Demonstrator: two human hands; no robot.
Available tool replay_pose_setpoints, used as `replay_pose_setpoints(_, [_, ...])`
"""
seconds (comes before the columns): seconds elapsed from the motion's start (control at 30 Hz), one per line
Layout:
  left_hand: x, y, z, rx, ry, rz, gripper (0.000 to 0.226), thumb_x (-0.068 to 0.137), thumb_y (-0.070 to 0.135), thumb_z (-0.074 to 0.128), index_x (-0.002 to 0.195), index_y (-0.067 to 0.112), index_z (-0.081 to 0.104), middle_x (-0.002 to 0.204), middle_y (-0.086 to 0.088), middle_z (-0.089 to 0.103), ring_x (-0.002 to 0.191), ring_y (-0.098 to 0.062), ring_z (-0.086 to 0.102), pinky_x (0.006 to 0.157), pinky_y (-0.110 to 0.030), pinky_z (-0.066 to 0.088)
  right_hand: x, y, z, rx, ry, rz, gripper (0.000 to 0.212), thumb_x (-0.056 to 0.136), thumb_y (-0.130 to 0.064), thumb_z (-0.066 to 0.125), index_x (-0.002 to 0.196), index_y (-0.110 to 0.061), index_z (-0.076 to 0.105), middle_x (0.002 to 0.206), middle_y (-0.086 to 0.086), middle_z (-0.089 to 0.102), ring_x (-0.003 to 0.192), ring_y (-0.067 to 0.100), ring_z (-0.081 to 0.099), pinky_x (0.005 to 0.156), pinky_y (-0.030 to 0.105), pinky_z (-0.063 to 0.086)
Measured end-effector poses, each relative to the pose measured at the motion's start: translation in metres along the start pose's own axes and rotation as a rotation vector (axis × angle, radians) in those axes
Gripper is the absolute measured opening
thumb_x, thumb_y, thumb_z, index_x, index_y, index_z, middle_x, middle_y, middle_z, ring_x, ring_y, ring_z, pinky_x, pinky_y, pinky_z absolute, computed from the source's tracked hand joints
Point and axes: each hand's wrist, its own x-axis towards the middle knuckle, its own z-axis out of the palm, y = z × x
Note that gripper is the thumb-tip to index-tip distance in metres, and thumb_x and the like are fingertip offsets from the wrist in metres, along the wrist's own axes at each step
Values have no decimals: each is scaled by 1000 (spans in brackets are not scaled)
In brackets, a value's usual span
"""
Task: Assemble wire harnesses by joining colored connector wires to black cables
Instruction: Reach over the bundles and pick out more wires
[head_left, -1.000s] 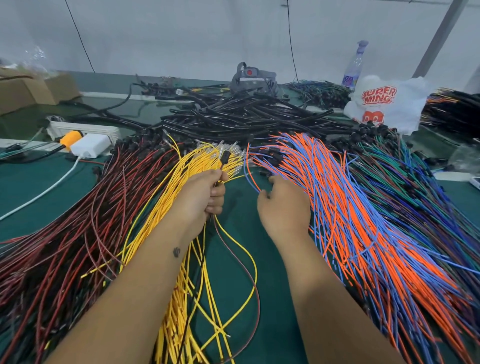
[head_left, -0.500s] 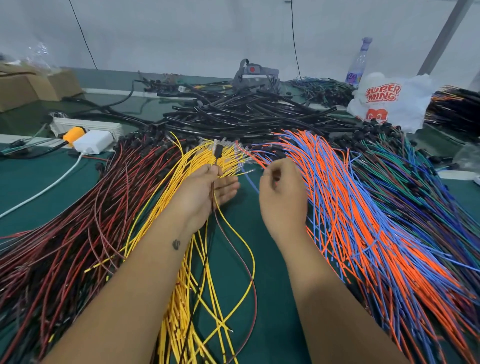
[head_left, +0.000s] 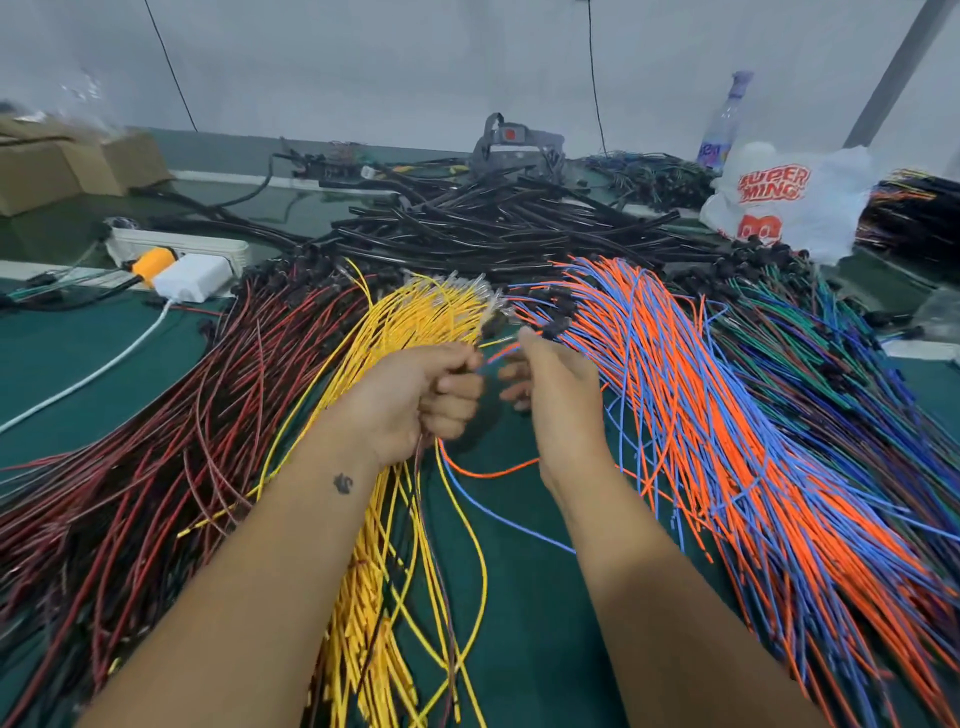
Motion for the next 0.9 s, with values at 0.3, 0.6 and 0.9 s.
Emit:
replay_pose_setpoints(0.3, [7, -8, 9, 279, 334, 281, 24, 102, 21, 44, 86, 15, 61, 58, 7, 61, 55, -9, 55, 56, -20, 49, 3, 5, -2, -87, -54, -55, 36, 94, -17, 59, 58, -13, 55, 51, -2, 50, 48, 11, 46, 49, 17, 37])
replay_pose_setpoints(0.6, [4, -12, 8, 466, 274, 306, 32, 101, 26, 46, 78, 28, 67, 59, 15, 53, 41, -4, 36, 38, -14, 30, -2, 8, 3, -368, -148, -193, 40, 99, -27, 49, 62, -14, 53, 53, -3, 50, 57, 23, 49, 63, 43, 46])
replay_pose_setpoints(0.9, [3, -7, 10, 368, 285, 219, 23, 99, 24, 49, 80, 22, 63, 55, 6, 45, 42, -5, 21, 35, -13, 17, 1, 4, 0, -67, -34, -177, 28, 86, -16, 71, 98, -35, 54, 100, 5, 62, 75, 20, 53, 77, 43, 49])
